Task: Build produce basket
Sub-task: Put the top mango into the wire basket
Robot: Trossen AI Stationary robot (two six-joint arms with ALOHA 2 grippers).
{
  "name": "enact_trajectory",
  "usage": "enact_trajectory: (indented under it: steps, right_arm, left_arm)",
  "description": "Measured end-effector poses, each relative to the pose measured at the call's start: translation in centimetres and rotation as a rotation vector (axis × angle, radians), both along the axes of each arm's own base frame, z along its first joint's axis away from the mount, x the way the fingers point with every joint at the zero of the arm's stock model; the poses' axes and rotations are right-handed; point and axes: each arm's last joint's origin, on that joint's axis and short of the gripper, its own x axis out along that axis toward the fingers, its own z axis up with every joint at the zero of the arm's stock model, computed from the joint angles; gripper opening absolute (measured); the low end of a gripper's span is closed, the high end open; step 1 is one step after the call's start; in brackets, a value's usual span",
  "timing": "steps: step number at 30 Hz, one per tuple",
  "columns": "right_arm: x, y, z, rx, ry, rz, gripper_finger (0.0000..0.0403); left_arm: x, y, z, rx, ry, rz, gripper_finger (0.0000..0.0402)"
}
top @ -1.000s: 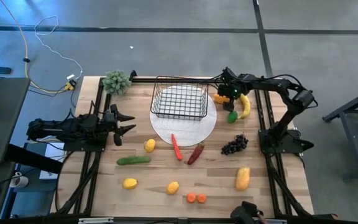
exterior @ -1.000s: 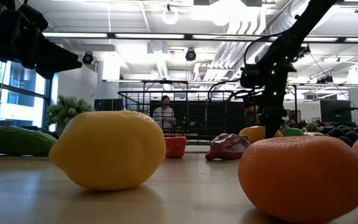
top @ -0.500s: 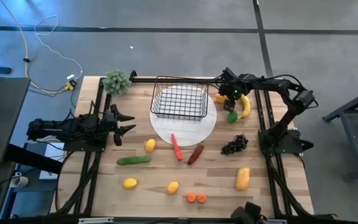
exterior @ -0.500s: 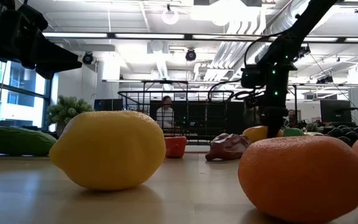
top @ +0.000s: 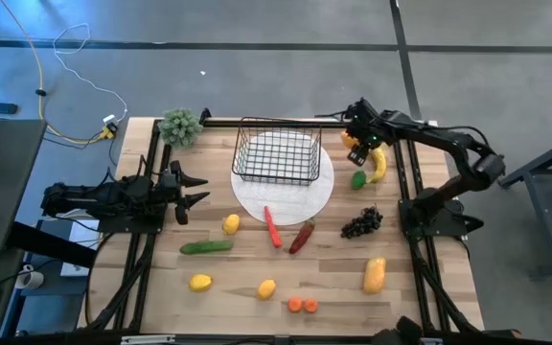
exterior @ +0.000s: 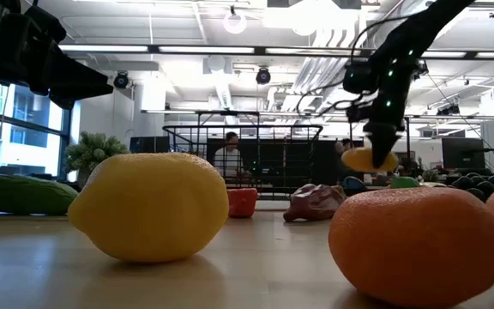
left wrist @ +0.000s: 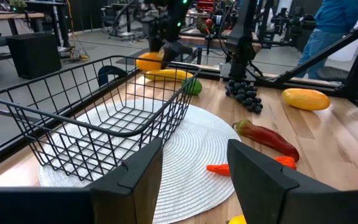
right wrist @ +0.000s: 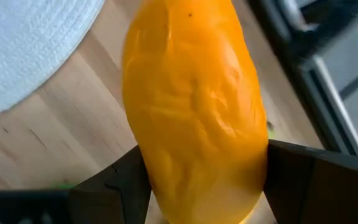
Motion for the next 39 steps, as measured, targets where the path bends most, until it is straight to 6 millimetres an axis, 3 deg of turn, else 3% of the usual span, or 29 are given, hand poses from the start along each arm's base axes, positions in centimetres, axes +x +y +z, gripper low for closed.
enact_trajectory:
  steps: [7, 14, 23, 29, 35, 39]
  right_arm:
    - [-1.3, 2.1, 4.1, -0.075, -0.185, -0.134, 0.0215]
    - [-1.2, 4.8, 7.6, -0.118, -0.484, -0.199, 0.0214]
    - [1.2, 7.0, 10.3, -0.153, -0.792, -0.134, 0.0214]
    - [2.5, 7.6, 12.1, -0.193, -0.963, -0.089, 0.0214]
    - [4.4, 7.6, 15.2, -0.246, -1.004, 0.005, 0.0214]
    - [6.0, 6.9, 16.3, -0.268, -0.951, 0.024, 0.0214]
  left_arm:
    - [0.0, 0.0, 0.0, 0.0, 0.0, 0.0, 0.0168]
    - [0.0, 0.0, 0.0, 0.0, 0.0, 0.0, 0.0168]
    - [0.0, 0.0, 0.0, -0.012, -0.005, 0.002, 0.0168]
    - [0.0, 0.0, 0.0, -0.149, -0.058, 0.022, 0.0168]
    - [0.0, 0.0, 0.0, -0.304, -0.119, 0.053, 0.0168]
    - [0.0, 0.1, 0.0, -0.323, -0.133, 0.081, 0.0168]
